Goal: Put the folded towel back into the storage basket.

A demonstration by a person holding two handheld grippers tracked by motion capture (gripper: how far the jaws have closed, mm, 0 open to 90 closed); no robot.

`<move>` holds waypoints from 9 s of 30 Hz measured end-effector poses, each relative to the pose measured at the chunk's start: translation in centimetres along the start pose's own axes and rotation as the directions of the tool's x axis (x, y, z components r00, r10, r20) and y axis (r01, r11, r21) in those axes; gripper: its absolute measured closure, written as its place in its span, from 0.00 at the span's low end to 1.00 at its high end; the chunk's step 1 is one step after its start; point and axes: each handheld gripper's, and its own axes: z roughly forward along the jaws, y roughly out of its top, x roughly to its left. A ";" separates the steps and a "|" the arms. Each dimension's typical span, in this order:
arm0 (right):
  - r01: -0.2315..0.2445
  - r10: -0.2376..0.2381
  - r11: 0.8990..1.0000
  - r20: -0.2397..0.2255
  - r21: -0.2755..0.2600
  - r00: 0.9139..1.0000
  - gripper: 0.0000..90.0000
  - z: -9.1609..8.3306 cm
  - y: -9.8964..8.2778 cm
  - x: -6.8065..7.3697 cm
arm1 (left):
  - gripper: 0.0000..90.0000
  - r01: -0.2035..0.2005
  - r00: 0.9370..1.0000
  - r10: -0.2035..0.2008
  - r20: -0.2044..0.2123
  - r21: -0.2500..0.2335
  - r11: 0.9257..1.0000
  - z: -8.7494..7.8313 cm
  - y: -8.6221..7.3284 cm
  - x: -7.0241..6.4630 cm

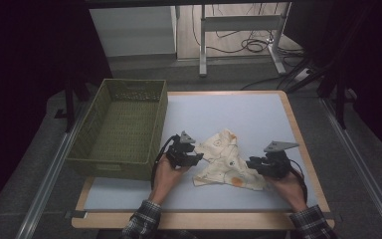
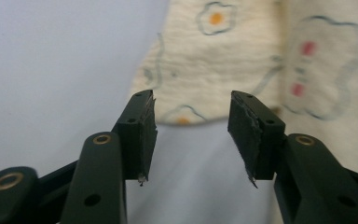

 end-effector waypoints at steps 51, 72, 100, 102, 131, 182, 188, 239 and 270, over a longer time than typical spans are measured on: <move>-0.034 0.036 0.999 0.143 -0.013 0.989 0.78 2.4 3.3 -3.6 | 0.53 -0.073 0.991 0.075 -0.113 0.018 0.997 2.4 2.0 0.2; 0.069 -0.066 0.996 -0.054 0.053 0.996 0.76 4.1 2.7 2.8 | 0.44 -0.040 0.990 0.044 -0.135 0.032 0.999 3.1 1.8 1.4; -0.045 0.035 0.996 0.126 0.078 0.991 0.95 4.2 2.1 -4.0 | 0.70 0.070 0.994 -0.067 -0.080 0.027 0.997 4.9 2.5 2.9; -0.027 0.013 0.995 0.141 0.099 0.990 0.97 4.3 2.4 -3.6 | 0.94 0.047 0.998 -0.045 -0.041 0.043 0.998 4.8 2.7 2.8; -0.047 0.057 0.998 0.279 -0.043 0.959 0.74 -1.2 4.5 -8.4 | 0.44 -0.063 0.980 0.060 -0.191 -0.012 0.998 2.0 4.5 1.7; -0.021 0.020 0.999 0.033 0.049 0.999 0.96 -8.9 -9.9 3.7 | 0.94 -0.049 0.981 0.048 0.188 -0.002 0.999 -6.0 -9.2 -6.1; -0.018 0.017 1.000 0.043 0.025 0.999 0.93 -9.5 -9.9 3.7 | 0.65 -0.037 0.991 0.041 0.124 -0.038 0.999 -6.5 -8.8 -5.6; -0.146 0.149 0.989 0.263 -0.028 0.953 0.75 2.7 2.7 -12.8 | 0.56 0.064 0.980 -0.073 -0.187 -0.050 0.997 6.4 3.5 7.1; -0.107 0.120 0.992 0.227 -0.072 0.966 0.98 0.1 4.1 -11.3 | 0.99 0.077 0.989 -0.097 -0.115 -0.172 0.982 3.2 3.3 6.1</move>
